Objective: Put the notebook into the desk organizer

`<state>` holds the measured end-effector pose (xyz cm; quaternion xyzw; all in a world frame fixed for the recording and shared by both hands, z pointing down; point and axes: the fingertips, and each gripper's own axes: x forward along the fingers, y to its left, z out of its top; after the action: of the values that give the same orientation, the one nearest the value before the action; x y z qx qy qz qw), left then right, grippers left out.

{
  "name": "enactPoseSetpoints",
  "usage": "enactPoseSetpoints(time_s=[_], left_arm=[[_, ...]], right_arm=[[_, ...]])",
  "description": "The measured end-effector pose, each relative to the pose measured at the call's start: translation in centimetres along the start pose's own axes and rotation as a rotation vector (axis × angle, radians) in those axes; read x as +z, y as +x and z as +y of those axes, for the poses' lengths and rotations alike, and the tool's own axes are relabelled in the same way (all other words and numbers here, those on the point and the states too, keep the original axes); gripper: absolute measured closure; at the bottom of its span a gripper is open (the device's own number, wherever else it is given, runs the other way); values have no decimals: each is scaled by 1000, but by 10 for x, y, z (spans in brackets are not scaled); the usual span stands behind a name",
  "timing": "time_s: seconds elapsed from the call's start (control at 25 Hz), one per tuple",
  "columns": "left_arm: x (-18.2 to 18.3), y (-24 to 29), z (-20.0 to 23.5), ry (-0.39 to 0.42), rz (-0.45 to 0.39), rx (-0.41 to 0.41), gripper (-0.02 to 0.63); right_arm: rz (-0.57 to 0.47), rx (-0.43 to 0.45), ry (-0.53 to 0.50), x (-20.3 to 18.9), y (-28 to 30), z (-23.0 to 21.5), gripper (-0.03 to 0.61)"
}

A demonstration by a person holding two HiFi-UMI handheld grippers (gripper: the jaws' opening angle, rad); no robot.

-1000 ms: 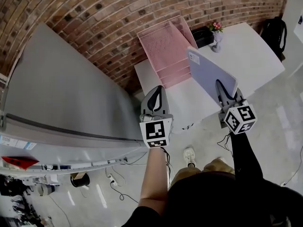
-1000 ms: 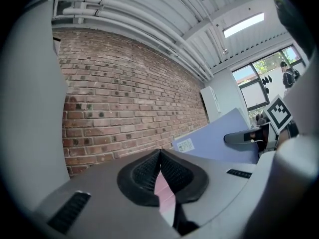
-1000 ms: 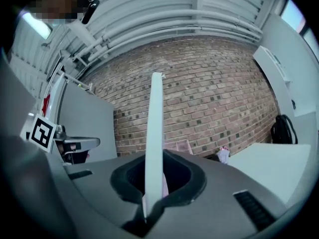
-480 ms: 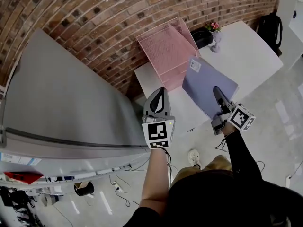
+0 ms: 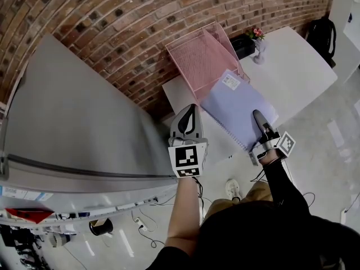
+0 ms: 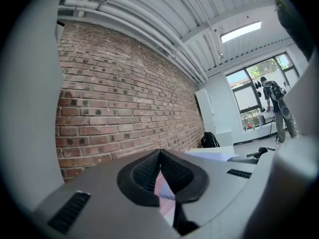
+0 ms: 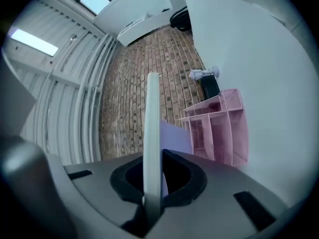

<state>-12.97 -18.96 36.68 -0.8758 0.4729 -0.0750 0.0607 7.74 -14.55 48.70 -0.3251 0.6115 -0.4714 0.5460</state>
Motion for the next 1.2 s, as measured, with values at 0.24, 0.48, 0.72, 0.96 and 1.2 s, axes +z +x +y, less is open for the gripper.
enactPoseSetpoints(time_s=[0.24,0.48,0.72,0.96,1.2], left_arm=[[-3,-2,5,7,11,13,598],[-13,10,14,18,48,41,598],[-17,35,25,55,95,71,598],[-28,58,27,42,120,89,598],[-30,73,19,39,127,78,598]], right_arm=[[33,142,92,-5,-2,-4,531],[103,158,2,5,11,-34,532],[58,-52,3,37,22,-117,532],[72,-115,49,42,25,-149,532],[44,-135,80,51,24,-157,532]])
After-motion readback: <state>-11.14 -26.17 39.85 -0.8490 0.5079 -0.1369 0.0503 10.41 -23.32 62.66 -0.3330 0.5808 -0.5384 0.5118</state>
